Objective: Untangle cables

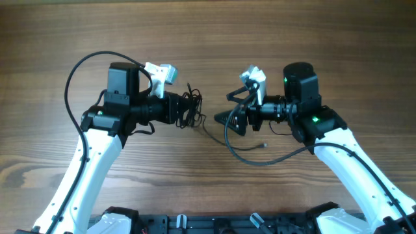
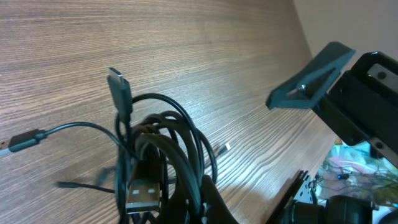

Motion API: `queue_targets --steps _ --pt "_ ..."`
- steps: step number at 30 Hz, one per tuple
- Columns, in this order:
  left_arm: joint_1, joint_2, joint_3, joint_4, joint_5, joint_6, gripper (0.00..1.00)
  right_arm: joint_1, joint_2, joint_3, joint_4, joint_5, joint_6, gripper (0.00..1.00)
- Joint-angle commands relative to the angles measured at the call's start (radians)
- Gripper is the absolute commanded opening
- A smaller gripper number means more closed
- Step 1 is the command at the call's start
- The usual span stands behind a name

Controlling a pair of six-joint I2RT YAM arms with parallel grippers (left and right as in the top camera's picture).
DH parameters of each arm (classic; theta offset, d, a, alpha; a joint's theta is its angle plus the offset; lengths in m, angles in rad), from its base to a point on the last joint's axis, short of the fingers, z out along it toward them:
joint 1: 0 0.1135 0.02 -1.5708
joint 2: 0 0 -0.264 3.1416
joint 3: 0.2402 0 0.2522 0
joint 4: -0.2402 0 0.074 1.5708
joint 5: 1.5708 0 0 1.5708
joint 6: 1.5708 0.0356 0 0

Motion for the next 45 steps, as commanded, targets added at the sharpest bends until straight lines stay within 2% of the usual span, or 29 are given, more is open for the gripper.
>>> queue_targets --steps 1,4,6,13,15,16,17,18,22,24,29,34,36,39,41,42,44,45 --pt "-0.042 -0.008 0.001 0.024 0.007 -0.032 0.04 0.069 0.029 0.018 0.037 0.093 0.334 0.88" --pt "-0.074 -0.008 0.001 0.037 0.008 -0.032 0.04 0.125 0.060 0.018 0.033 0.306 0.499 0.67" --pt "-0.083 -0.008 0.001 0.042 0.008 -0.032 0.04 0.153 0.090 0.018 0.035 0.397 0.584 0.62" --pt "-0.082 -0.010 0.001 0.083 0.047 -0.084 0.04 0.206 0.226 0.018 0.079 0.420 0.712 0.59" --pt "-0.082 -0.014 0.001 0.119 0.113 -0.084 0.04 0.217 0.274 0.018 0.126 0.402 0.715 0.38" --pt "-0.082 -0.018 0.001 0.132 0.137 -0.084 0.04 0.217 0.286 0.018 0.138 0.402 0.715 0.18" --pt "-0.082 -0.020 0.001 0.138 0.146 -0.084 0.04 0.217 0.296 0.018 0.144 0.403 0.712 0.05" --pt "-0.082 -0.027 0.001 0.143 0.146 -0.084 0.04 0.212 0.301 0.018 0.141 0.413 0.705 0.04" --pt "-0.027 -0.071 0.001 0.123 0.131 -0.084 0.04 0.140 0.277 0.018 0.060 0.435 0.663 0.04" --pt "0.041 -0.109 0.001 0.082 0.080 -0.084 0.04 0.077 0.246 0.018 -0.022 0.458 0.644 0.04" --pt "0.252 -0.194 0.001 -0.013 -0.028 -0.089 0.04 -0.093 0.161 0.018 -0.204 0.473 0.489 0.04" --pt "0.428 -0.215 0.001 -0.054 -0.027 -0.205 0.04 -0.170 0.096 0.018 -0.264 0.423 0.349 0.04" --pt "0.457 -0.210 0.001 -0.075 -0.026 -0.219 0.04 -0.170 0.082 0.018 -0.234 0.339 0.288 0.04" --pt "0.452 -0.203 0.001 -0.108 -0.021 -0.219 0.17 -0.166 0.079 0.018 -0.128 0.038 0.091 0.04" --pt "0.428 -0.198 0.001 -0.114 0.011 -0.219 0.29 -0.156 0.079 0.018 -0.049 -0.190 -0.053 0.05" --pt "0.417 -0.197 0.001 -0.111 0.026 -0.219 0.34 -0.152 0.079 0.018 -0.024 -0.246 -0.097 0.10" --pt "0.386 -0.196 0.001 -0.101 0.051 -0.218 0.53 -0.142 0.080 0.018 -0.011 -0.246 -0.150 0.54" --pt "0.375 -0.196 0.001 -0.101 0.053 -0.219 0.62 -0.140 0.080 0.018 -0.011 -0.220 -0.149 0.64"
